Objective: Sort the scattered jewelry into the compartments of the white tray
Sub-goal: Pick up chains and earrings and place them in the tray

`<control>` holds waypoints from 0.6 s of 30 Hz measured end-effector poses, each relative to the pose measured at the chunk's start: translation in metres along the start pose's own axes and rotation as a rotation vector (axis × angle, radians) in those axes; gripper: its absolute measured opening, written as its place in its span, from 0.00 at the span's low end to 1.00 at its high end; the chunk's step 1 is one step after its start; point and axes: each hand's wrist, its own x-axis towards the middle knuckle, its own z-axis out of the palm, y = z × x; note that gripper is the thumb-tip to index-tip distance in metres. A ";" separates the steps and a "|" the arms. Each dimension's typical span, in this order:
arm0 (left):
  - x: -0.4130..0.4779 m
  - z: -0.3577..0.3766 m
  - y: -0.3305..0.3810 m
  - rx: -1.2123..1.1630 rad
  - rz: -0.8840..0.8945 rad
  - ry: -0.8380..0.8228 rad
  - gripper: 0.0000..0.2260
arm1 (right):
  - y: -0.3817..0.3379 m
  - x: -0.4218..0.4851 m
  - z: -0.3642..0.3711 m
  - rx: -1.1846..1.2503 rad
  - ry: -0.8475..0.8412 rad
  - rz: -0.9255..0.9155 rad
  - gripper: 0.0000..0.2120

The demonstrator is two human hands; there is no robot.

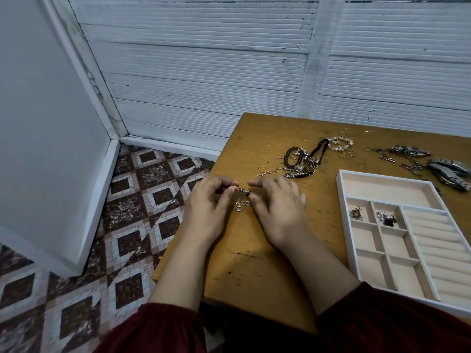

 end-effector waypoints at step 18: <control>0.000 -0.001 0.000 -0.011 -0.085 -0.023 0.09 | 0.006 0.000 -0.003 0.122 0.198 0.109 0.06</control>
